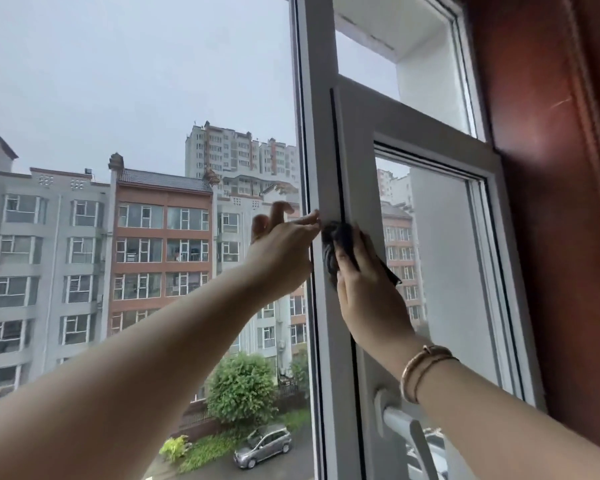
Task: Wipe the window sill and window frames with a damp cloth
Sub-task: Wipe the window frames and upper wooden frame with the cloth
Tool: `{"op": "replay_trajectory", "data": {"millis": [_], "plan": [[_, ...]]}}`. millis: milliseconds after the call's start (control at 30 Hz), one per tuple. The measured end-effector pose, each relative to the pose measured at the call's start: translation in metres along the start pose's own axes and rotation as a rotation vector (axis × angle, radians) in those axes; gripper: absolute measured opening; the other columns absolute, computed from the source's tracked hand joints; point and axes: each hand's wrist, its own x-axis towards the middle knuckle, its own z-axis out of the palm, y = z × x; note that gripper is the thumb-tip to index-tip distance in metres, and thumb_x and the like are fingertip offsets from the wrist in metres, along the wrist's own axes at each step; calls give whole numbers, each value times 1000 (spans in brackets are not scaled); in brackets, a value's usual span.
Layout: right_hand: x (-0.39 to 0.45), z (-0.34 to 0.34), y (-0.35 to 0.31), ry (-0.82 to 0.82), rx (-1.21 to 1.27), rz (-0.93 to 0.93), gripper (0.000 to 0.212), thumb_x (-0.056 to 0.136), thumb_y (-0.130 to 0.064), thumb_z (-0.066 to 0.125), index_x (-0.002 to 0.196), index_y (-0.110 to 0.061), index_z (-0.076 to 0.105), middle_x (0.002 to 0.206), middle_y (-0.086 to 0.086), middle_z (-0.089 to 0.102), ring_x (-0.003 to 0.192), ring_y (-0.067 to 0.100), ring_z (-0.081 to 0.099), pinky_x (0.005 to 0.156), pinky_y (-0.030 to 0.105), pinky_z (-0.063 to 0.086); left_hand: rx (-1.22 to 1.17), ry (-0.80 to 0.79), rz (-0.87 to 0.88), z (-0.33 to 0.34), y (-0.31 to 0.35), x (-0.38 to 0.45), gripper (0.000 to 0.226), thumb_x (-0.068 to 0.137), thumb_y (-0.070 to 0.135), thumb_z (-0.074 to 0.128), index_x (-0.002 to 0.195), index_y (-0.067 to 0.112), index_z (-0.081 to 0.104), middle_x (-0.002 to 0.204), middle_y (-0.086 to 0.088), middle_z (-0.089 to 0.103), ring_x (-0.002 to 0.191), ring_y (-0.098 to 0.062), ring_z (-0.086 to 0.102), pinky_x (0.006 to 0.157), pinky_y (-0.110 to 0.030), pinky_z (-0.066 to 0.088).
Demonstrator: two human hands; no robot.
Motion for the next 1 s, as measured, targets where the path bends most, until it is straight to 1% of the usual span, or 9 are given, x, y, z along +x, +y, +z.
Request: {"op": "replay_trajectory", "data": {"millis": [100,200,333,400,500,700,833,900,1000], "plan": [[-31,-5,3,-51,-3,-51,57,97,-15,43,150,-18,23,159,2,12,146,20,14,107,35,37,-16,110,24,3,-3,9,63,71,-8,48,125,20,61,132,14,56,125,-14,27,81,-29,14],[-45,-7,7,-105,-14,-87,58,98,-16,43,151,-22,19,160,0,4,146,18,12,109,34,37,-73,173,-27,5,-3,17,59,72,-4,52,124,22,63,122,8,63,121,-16,30,81,-27,14],[-25,-9,9,-173,-1,-58,63,102,-22,34,149,-29,-8,158,1,-17,146,21,-8,117,36,20,-122,226,-51,6,0,26,53,76,3,56,123,25,64,111,1,65,120,-18,34,74,-25,10],[3,-9,11,-157,27,-36,64,103,-21,31,148,-32,-12,157,0,-22,145,22,-14,118,40,16,-130,273,-67,4,-2,33,42,83,9,56,120,26,66,105,3,69,116,-18,36,72,-26,11],[39,-10,16,-117,76,-30,66,101,-8,35,151,-32,0,158,0,-18,146,25,-12,117,48,20,-159,296,-106,0,-3,46,36,90,21,57,125,28,62,104,7,71,113,-19,36,70,-30,12],[16,6,23,20,81,-109,70,88,0,55,149,-17,25,158,13,10,145,33,10,112,50,30,-123,311,-217,4,10,66,50,90,30,62,138,26,48,97,6,71,115,-19,37,77,-31,18],[0,11,36,20,83,-186,84,80,2,66,150,-17,24,159,13,10,145,35,12,110,52,32,-53,309,-277,10,15,74,51,91,33,60,139,25,46,97,2,71,113,-20,40,80,-34,23],[3,8,40,-16,99,-198,90,75,4,70,150,-18,25,159,12,8,144,36,11,107,54,34,-71,296,-299,6,21,74,50,91,33,60,138,25,47,95,3,71,108,-20,41,76,-32,20],[30,-5,44,-82,120,-248,90,73,2,73,149,-20,29,159,11,6,145,37,8,108,57,31,-95,270,-333,-14,18,84,39,88,35,63,125,25,61,94,5,73,105,-19,44,72,-30,16]]}}
